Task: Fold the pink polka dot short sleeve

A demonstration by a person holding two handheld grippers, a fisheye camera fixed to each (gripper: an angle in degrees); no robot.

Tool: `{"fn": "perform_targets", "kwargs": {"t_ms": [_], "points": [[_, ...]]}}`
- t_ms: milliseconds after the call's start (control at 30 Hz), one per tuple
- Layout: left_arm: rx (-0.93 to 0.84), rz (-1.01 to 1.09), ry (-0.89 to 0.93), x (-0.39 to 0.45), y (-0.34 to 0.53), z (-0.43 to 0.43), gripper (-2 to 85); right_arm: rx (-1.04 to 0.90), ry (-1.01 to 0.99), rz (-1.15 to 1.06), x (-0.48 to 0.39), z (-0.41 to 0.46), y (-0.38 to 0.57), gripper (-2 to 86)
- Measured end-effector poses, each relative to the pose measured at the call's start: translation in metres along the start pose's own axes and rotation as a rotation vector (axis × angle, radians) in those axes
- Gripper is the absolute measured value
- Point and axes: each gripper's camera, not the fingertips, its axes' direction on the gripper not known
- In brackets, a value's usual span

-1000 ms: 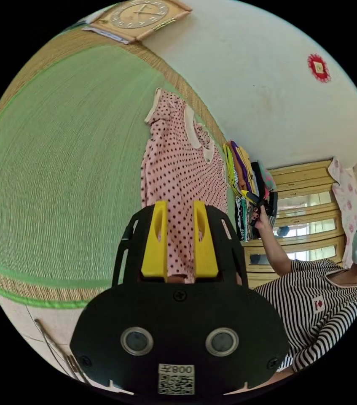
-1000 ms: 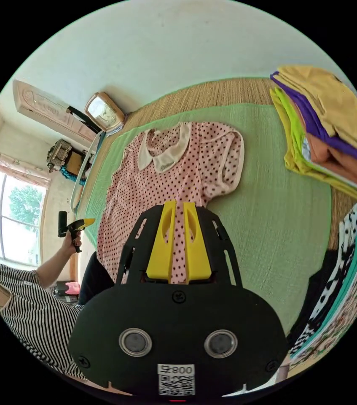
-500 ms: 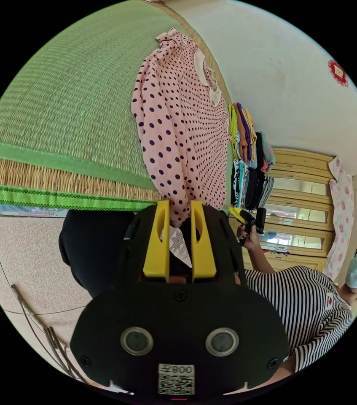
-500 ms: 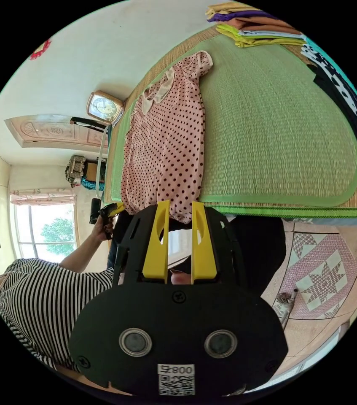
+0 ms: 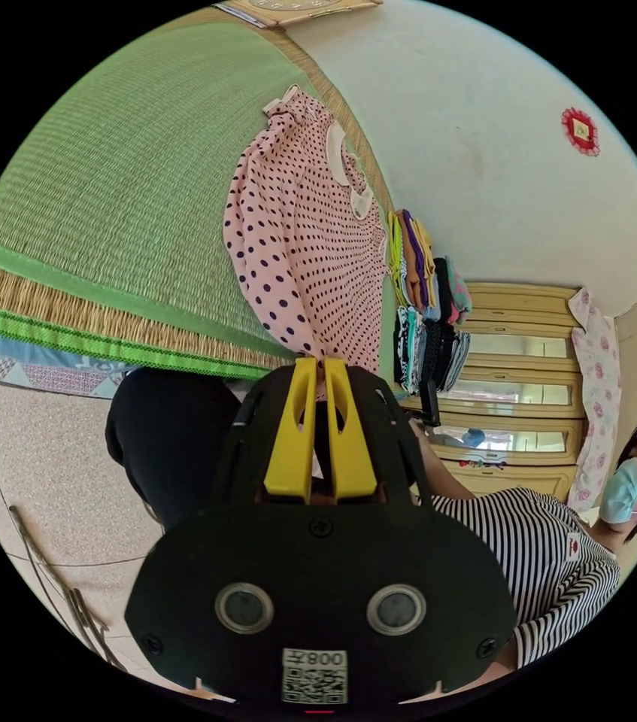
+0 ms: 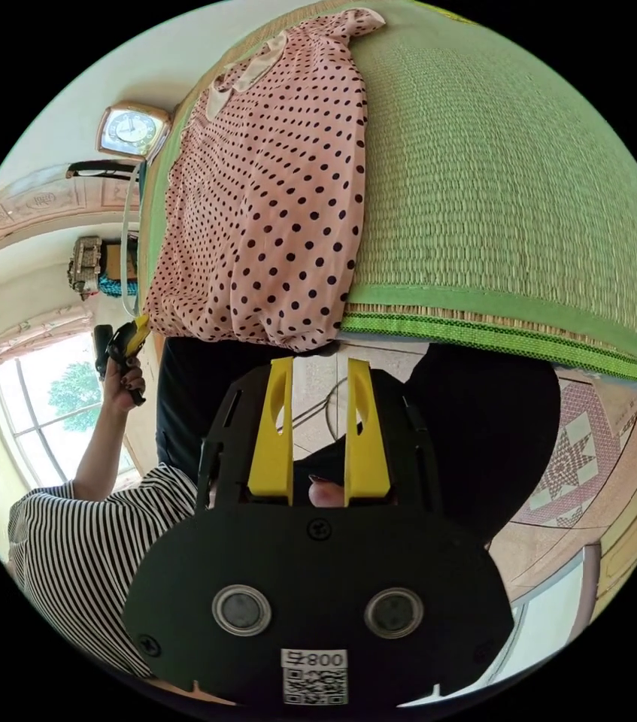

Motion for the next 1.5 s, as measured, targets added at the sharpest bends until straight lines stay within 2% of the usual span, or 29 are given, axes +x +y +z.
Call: {"fn": "perform_targets", "kwargs": {"t_ms": [300,533,633,767,900,1000,1167,1333,1433,1500], "points": [[-0.003,-0.010,-0.011,-0.008,-0.011,-0.018,2.0,0.069,-0.078,0.021,0.014,-0.020,-0.015,1.7],[0.028,0.035,0.018,0.004,-0.017,-0.040,2.0,0.182,-0.217,-0.077,0.007,-0.073,0.001,0.3],[-0.010,0.031,-0.021,0.001,-0.015,-0.040,2.0,0.189,-0.127,-0.119,0.000,-0.097,0.008,0.2],[-0.029,-0.029,-0.027,-0.013,-0.014,-0.031,2.1,0.125,-0.172,-0.065,0.016,-0.085,0.006,0.1],[-0.022,-0.041,-0.025,-0.012,-0.016,-0.031,2.5,0.146,-0.193,-0.030,0.014,-0.079,0.011,0.2],[-0.036,-0.030,-0.055,-0.011,-0.023,-0.033,3.3,0.131,-0.124,-0.032,0.008,-0.083,0.008,0.4],[0.096,-0.046,-0.057,-0.009,-0.038,-0.052,6.4,0.151,-0.059,0.036,0.010,-0.097,0.009,1.8],[0.143,0.038,-0.140,0.015,-0.102,-0.061,8.6,0.239,-0.016,0.028,-0.002,-0.127,-0.019,5.4],[0.123,0.079,-0.186,0.028,-0.164,-0.050,9.2,0.291,0.008,-0.020,-0.020,-0.148,-0.067,7.5],[0.119,0.096,-0.228,0.037,-0.203,-0.042,9.3,0.307,0.109,-0.057,-0.040,-0.161,-0.114,8.3]]}}
